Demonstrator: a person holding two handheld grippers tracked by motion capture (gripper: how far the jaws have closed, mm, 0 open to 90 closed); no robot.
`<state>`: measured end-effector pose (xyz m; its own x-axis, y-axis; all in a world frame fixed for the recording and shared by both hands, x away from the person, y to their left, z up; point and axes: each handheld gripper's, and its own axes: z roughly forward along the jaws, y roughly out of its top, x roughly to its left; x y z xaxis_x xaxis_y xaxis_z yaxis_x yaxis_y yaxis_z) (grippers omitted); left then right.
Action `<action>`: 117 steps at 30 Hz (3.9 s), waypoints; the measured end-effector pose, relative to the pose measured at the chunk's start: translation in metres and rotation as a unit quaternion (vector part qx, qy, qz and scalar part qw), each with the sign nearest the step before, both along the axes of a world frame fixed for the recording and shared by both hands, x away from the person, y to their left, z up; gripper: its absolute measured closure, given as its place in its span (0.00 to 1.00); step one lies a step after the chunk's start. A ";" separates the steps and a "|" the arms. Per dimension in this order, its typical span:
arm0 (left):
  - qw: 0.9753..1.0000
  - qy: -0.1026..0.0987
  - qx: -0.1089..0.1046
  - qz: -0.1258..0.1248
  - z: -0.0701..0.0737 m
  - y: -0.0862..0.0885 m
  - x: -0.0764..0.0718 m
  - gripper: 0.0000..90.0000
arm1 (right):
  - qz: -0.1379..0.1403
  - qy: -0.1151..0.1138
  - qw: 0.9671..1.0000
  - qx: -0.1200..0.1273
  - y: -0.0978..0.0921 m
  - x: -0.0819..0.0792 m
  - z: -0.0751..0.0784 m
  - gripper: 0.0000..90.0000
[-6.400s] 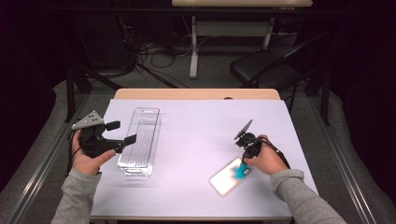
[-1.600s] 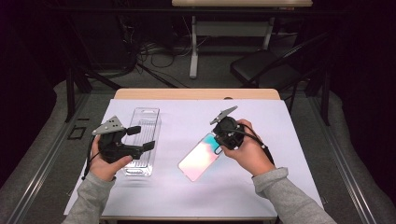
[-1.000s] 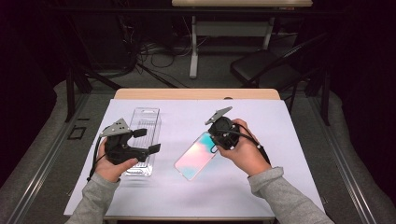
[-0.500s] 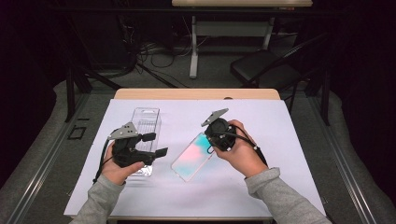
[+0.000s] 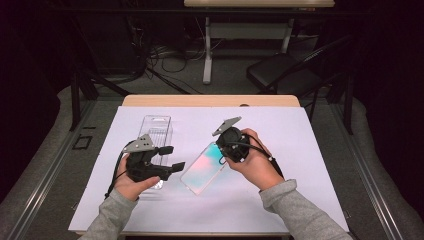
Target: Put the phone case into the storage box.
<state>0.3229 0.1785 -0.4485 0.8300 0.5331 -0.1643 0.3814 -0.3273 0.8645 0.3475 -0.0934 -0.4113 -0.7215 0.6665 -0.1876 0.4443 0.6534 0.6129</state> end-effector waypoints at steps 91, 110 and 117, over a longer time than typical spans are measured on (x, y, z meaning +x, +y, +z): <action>0.988 0.151 -0.020 -0.028 -0.024 -0.023 -0.004 0.74 | 0.034 -0.086 0.996 -0.014 0.014 -0.035 -0.016 0.98; 0.986 0.160 -0.016 -0.031 -0.027 -0.024 -0.003 0.84 | 0.047 -0.116 0.992 -0.028 0.018 -0.046 -0.020 0.98; 0.986 0.163 -0.019 -0.028 -0.027 -0.024 -0.003 0.85 | 0.048 -0.116 0.992 -0.027 0.019 -0.046 -0.021 0.98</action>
<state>0.3201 0.1546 -0.4756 0.7577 0.4759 -0.4465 0.6235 -0.3258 0.7107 0.3017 -0.0747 -0.4327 -0.7146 0.5814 -0.3889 0.2301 0.7204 0.6543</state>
